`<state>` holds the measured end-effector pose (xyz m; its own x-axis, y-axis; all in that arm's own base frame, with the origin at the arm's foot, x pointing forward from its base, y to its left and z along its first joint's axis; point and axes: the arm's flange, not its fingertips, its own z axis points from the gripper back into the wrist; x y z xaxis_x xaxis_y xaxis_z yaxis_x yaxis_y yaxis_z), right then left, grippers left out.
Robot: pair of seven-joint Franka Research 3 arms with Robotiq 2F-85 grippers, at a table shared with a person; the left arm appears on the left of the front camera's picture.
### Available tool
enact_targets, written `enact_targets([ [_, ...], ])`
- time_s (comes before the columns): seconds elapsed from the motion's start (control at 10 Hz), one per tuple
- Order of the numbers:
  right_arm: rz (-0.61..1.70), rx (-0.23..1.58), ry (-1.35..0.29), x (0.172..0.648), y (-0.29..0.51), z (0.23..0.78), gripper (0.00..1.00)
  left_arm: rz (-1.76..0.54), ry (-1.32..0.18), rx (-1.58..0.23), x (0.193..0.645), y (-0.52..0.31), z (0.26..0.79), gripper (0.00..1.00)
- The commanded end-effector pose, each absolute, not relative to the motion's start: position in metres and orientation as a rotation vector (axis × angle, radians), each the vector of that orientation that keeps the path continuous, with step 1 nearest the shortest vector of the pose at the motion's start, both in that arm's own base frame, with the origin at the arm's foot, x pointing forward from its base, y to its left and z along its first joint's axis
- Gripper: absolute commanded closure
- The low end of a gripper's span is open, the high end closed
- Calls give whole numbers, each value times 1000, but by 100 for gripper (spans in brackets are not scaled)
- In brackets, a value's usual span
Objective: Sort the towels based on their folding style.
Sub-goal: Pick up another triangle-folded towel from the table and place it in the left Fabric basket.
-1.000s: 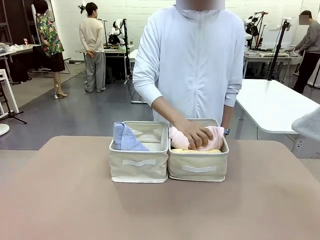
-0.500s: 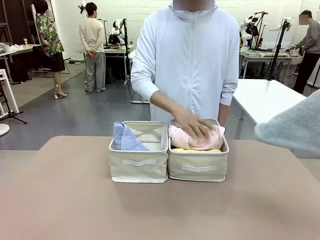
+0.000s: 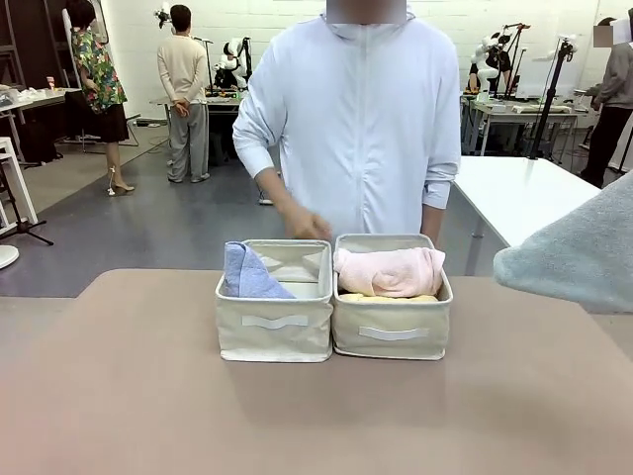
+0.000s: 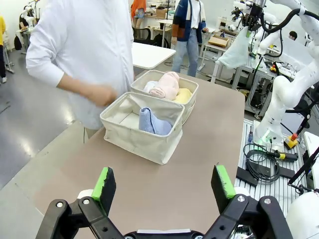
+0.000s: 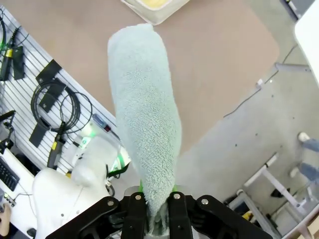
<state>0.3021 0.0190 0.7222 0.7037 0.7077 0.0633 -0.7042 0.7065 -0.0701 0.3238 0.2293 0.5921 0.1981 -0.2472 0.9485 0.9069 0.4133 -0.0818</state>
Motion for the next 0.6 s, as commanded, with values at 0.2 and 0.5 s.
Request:
enact_targets([
  [0.2,771,-47,-79,301,20,724,86,-951,-1090,-771,323,231,592,0],
  [0.5,771,-47,-79,301,20,724,86,-951,-1090,-771,323,231,592,0],
])
